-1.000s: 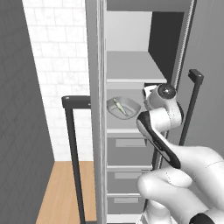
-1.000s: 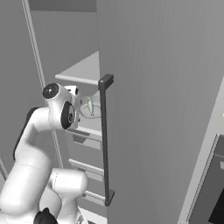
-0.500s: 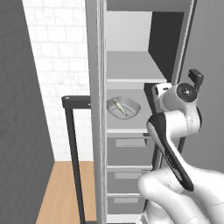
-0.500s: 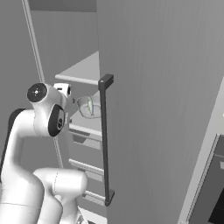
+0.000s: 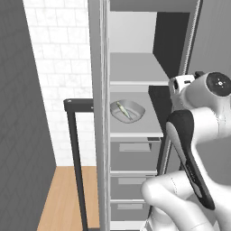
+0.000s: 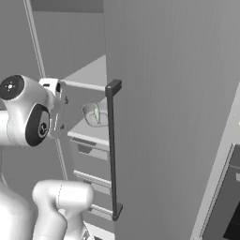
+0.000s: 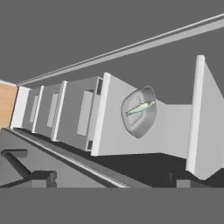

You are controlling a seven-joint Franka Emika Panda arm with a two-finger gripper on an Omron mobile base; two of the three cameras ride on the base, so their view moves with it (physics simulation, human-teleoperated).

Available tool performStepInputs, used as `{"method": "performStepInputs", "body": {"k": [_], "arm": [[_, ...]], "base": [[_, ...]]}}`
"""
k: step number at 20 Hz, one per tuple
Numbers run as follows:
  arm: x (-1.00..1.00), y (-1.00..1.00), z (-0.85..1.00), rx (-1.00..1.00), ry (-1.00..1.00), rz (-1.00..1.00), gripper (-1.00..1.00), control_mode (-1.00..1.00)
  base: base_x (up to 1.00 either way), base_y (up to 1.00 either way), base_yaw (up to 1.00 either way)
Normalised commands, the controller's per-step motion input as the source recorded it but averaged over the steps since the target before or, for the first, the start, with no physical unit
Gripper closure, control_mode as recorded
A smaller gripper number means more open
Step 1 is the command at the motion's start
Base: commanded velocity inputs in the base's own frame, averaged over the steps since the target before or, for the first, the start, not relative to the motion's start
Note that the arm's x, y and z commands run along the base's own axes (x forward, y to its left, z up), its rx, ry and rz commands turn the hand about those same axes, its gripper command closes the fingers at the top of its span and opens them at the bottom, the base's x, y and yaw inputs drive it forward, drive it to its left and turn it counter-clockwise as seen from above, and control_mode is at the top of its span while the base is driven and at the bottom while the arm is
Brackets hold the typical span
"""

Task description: Take the meat container that has the fish and place it on the second highest rack of the freezer. Then take the vegetable container that has the carrot and lemon wedge and place it on the highest rack of the freezer.

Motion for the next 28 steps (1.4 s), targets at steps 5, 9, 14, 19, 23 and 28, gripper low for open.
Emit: {"method": "performStepInputs", "body": {"k": [5, 9, 14, 19, 23, 28], "arm": [[-0.50, 0.00, 0.34, 0.00, 0.00, 0.00, -1.00, -1.00], [-0.36, 0.00, 0.31, 0.00, 0.00, 0.00, -1.00, -1.00], [-0.41, 0.00, 0.20, 0.00, 0.00, 0.00, -1.00, -1.00], [-0.30, 0.00, 0.11, 0.00, 0.00, 0.00, -1.00, -1.00], [-0.36, 0.00, 0.00, 0.00, 0.00, 0.00, -1.00, -1.00], [-0.46, 0.00, 0.00, 0.00, 0.00, 0.00, -1.00, -1.00]], "base": [[0.00, 0.00, 0.00], [0.00, 0.00, 0.00], [0.00, 0.00, 0.00], [0.00, 0.00, 0.00], [0.00, 0.00, 0.00], [0.00, 0.00, 0.00]]}}
